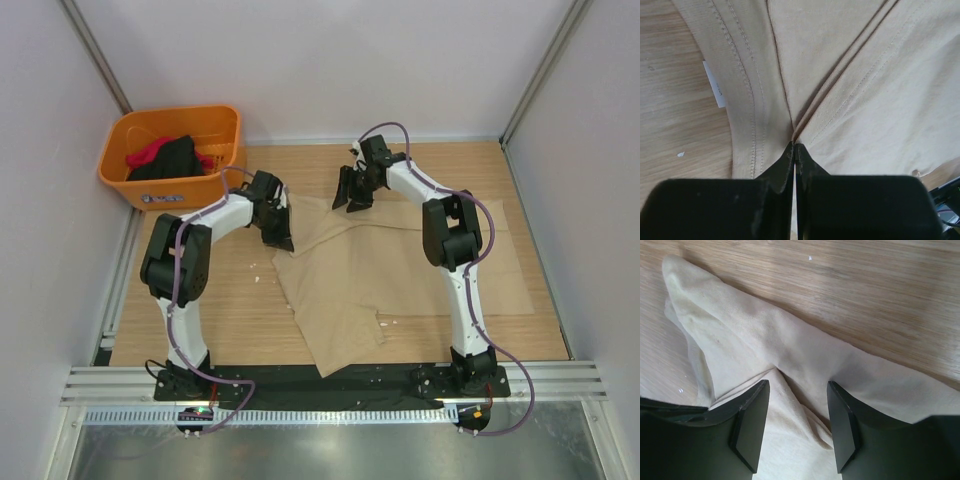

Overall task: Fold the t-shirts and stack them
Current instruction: Fold the tshirt

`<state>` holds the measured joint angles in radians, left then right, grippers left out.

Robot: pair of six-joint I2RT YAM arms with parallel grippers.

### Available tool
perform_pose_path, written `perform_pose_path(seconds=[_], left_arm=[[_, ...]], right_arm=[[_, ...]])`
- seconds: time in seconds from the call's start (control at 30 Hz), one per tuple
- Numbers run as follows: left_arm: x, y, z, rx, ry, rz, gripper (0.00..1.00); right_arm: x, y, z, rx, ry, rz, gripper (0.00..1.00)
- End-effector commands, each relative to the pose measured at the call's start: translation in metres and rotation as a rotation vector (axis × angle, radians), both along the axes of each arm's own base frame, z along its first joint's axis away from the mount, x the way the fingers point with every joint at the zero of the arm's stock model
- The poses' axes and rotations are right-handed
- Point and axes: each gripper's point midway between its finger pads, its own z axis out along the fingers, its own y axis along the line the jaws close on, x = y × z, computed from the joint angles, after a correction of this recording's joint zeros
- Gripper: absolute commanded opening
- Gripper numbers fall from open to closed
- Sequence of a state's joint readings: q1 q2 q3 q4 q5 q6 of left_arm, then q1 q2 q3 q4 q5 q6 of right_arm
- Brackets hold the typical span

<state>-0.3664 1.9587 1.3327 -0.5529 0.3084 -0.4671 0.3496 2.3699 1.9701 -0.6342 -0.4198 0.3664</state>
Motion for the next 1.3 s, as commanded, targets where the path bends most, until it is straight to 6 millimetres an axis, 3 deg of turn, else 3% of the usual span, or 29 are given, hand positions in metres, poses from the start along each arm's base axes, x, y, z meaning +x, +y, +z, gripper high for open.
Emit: perform_pose_path(seconds=[0.0, 0.27, 0.8, 1.27], left_arm=[[0.004, -0.001, 0.044, -0.019, -0.084, -0.009, 0.00], [-0.010, -0.002, 0.073, -0.048, -0.107, -0.008, 0.00], [-0.038, -0.027, 0.075, -0.044, -0.083, -0.037, 0.00], [-0.053, -0.046, 0.077, -0.068, -0.062, -0.042, 0.00]], right_arm=[[0.010, 0.000, 0.044, 0.013, -0.094, -0.043, 0.56], [0.009, -0.012, 0.027, 0.039, -0.011, -0.167, 0.57], [-0.005, -0.023, -0.005, 0.052, 0.108, -0.203, 0.57], [-0.011, -0.025, -0.018, 0.040, 0.140, -0.190, 0.57]])
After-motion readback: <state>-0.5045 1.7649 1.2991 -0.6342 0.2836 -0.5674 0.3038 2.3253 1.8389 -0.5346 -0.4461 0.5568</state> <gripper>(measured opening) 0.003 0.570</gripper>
